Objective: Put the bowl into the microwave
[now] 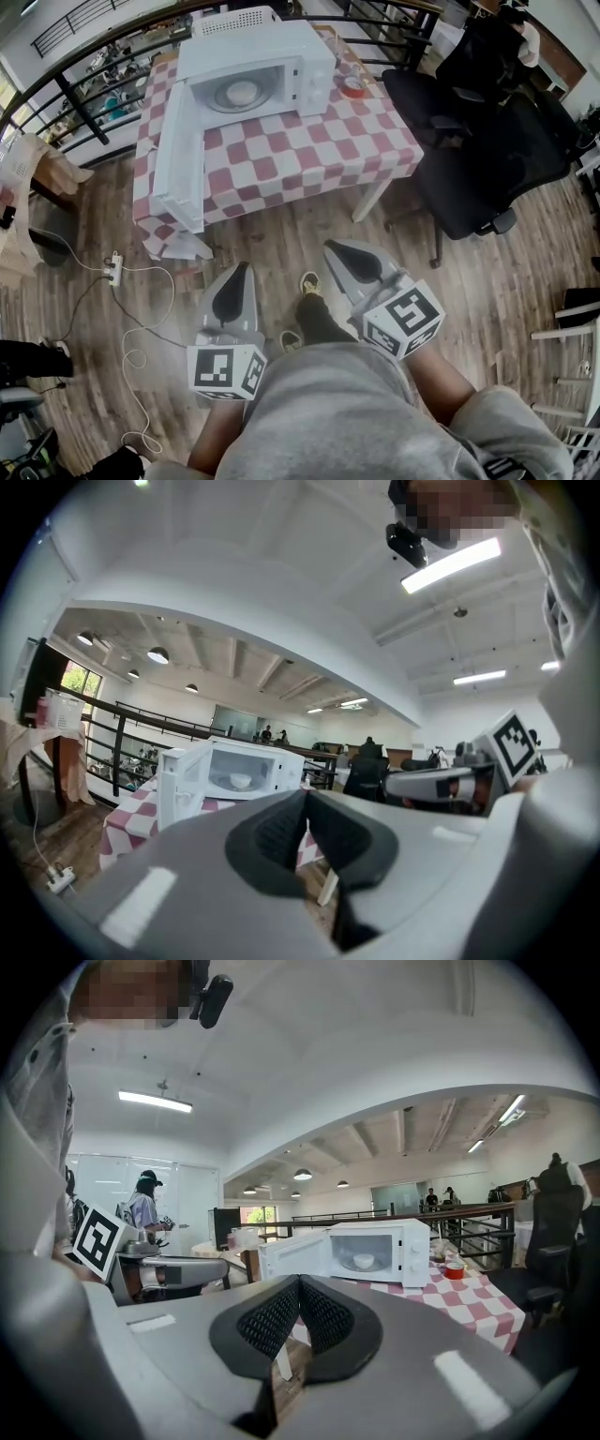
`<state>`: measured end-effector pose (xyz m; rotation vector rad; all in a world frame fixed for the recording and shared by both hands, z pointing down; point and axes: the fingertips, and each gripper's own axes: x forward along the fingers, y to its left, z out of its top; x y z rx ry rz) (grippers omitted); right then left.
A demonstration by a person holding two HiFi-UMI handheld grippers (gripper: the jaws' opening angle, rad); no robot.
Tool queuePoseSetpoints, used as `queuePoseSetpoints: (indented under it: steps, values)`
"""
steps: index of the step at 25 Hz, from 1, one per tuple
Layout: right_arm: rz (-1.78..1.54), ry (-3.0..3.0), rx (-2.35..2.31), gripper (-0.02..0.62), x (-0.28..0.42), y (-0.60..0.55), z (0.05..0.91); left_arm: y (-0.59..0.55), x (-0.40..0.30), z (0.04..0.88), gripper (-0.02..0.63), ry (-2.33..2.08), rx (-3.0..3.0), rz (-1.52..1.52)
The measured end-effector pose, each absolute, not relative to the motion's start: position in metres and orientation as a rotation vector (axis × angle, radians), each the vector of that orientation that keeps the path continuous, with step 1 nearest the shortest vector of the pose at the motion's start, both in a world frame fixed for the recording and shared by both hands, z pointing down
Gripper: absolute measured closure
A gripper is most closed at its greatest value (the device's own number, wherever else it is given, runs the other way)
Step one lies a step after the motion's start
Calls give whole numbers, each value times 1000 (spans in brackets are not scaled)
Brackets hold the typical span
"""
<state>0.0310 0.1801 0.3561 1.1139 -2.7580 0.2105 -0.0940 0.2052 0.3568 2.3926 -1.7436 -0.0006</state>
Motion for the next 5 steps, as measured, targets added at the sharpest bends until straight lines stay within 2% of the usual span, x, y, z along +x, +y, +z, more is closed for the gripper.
queuePoseSetpoints:
  steps: [5]
  values:
    - [193, -2763, 1116, 597, 35, 182, 353, 206, -88, 358, 595, -1733, 2391, -12]
